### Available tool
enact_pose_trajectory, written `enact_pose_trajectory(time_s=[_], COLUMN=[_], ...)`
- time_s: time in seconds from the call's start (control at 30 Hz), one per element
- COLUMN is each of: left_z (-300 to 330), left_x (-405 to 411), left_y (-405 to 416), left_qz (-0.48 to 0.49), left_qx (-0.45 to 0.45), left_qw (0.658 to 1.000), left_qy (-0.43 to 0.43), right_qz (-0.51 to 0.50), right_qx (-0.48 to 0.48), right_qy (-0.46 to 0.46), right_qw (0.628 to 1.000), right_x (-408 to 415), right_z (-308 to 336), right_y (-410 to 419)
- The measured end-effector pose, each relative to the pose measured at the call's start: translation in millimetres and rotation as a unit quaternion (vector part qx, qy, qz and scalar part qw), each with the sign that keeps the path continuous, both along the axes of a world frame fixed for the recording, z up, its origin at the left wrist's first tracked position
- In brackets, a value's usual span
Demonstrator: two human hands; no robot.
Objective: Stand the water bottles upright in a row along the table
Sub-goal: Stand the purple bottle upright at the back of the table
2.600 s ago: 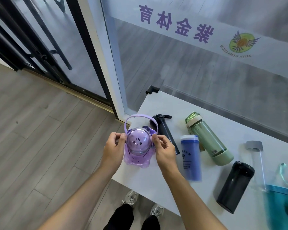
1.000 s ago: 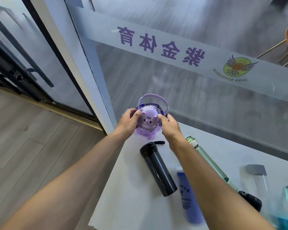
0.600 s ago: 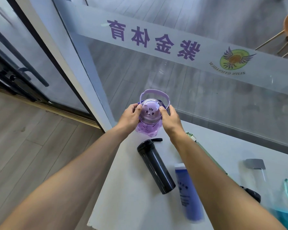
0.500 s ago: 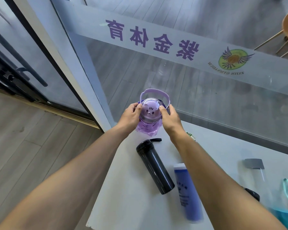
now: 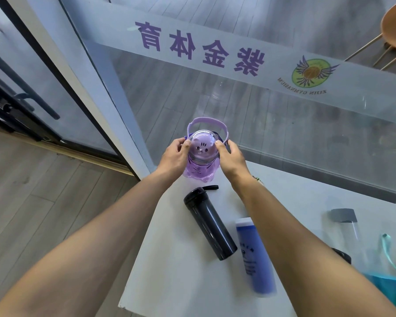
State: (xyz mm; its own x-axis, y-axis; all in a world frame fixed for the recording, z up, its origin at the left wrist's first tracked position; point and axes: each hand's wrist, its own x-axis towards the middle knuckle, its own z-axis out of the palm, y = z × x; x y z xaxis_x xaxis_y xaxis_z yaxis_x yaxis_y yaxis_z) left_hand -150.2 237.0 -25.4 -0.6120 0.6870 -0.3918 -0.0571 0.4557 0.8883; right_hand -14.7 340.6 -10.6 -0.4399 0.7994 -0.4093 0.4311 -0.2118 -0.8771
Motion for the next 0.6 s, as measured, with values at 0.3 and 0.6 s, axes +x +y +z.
enact_pose_trajectory(time_s=[0.3,0.6], left_z=[14,6], left_x=[36,125], left_y=[-56,-109], left_qz=[-0.09,-0.242], left_qx=[-0.072,-0.119], left_qw=[0.985,0.931], left_qy=[0.13,0.247], right_qz=[-0.003,-0.001], right_qx=[0.074,0.102], right_qy=[-0.07,-0.126], right_qw=[0.995,0.987], right_x=[51,113], right_z=[15,16], right_y=[-44,-89])
